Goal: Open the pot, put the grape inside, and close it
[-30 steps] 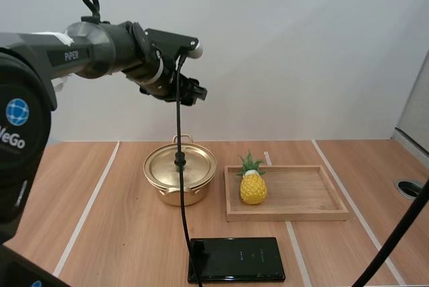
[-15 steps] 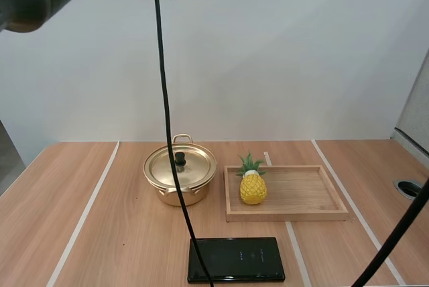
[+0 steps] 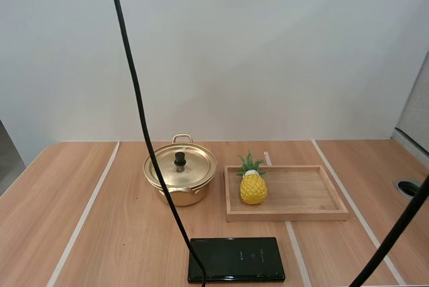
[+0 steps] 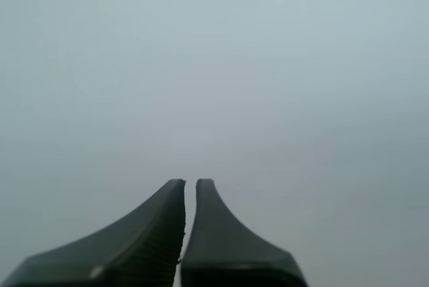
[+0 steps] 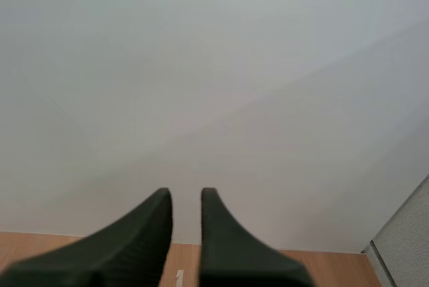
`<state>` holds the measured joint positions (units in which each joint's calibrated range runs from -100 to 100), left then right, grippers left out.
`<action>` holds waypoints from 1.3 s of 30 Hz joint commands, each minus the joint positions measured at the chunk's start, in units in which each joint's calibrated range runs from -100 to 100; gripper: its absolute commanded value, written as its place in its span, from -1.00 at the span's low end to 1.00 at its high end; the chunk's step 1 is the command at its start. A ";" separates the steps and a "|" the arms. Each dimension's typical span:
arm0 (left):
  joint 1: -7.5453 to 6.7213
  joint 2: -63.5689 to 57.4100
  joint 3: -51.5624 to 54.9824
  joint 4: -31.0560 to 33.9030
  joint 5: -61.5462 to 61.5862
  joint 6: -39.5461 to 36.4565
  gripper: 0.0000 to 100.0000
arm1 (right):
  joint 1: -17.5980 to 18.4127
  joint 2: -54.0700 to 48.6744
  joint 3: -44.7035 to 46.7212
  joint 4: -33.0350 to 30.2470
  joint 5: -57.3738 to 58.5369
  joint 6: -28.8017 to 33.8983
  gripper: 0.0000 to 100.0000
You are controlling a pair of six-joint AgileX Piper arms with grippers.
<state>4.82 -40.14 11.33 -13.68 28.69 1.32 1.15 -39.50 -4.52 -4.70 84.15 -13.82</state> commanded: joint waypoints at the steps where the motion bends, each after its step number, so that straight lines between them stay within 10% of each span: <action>1: 1.24 -2.19 -0.58 -0.31 2.12 -0.77 -1.00 | -0.28 -0.91 -0.50 0.60 -1.08 1.51 -1.00; 8: 1.31 -5.07 -0.18 -5.76 9.26 6.99 -1.00 | -0.28 -3.04 -0.50 5.79 -5.30 1.51 -1.00; 20: 1.31 -9.25 6.06 -37.20 25.31 34.94 -1.00 | -0.28 -13.68 19.44 6.17 -22.26 0.09 -1.00; 33: 1.31 -28.65 30.21 -41.70 -1.28 36.58 -1.00 | -0.28 -26.33 35.73 6.17 -35.50 -0.02 -1.00; 39: 1.31 -37.07 38.25 -50.84 -1.28 50.62 -1.00 | -0.28 -30.44 40.54 7.68 -39.88 -0.02 -1.00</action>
<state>5.94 -74.39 46.88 -59.36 28.34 46.11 1.15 -68.17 34.33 2.08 47.57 -13.32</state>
